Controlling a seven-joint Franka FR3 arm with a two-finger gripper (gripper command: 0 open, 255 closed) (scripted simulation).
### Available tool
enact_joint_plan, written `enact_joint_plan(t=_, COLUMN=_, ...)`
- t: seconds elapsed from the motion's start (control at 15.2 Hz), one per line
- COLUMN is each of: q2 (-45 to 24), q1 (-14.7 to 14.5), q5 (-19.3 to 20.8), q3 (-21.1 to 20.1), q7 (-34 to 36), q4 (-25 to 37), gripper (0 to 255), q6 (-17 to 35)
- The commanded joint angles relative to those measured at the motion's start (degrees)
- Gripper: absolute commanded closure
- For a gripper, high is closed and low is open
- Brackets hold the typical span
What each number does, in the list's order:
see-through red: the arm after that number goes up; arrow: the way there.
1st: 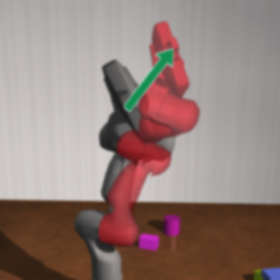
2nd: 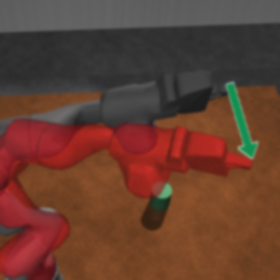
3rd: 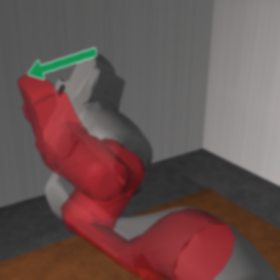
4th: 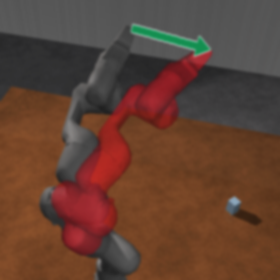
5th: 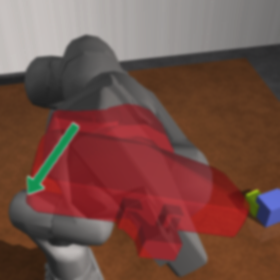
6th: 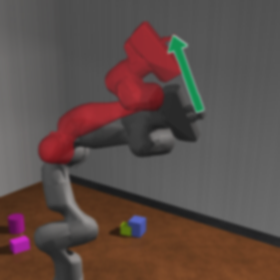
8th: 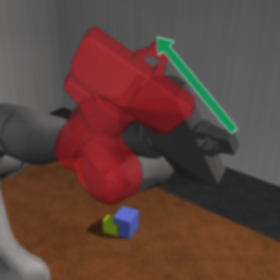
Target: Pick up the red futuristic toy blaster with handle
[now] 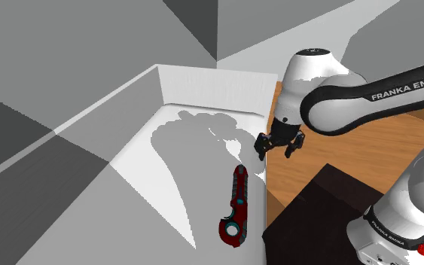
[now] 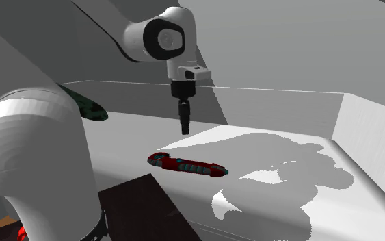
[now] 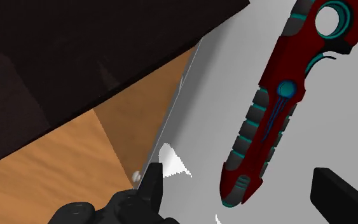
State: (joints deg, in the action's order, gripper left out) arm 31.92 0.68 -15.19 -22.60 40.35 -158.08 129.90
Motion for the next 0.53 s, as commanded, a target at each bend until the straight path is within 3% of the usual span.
enact_joint_plan(t=0.0, q2=-4.75, q1=0.71, q5=-0.64, q3=-2.63, q7=3.76, q4=-0.20, gripper=0, q6=5.16)
enact_joint_plan(t=0.26, q2=-15.07, q1=3.11, q5=0.55, q3=-8.21, q7=12.47, q4=0.68, gripper=0, q6=14.64)
enact_joint_plan(t=0.46, q2=-23.99, q1=6.35, q5=5.69, q3=-12.47, q7=21.50, q4=2.36, gripper=0, q6=21.49)
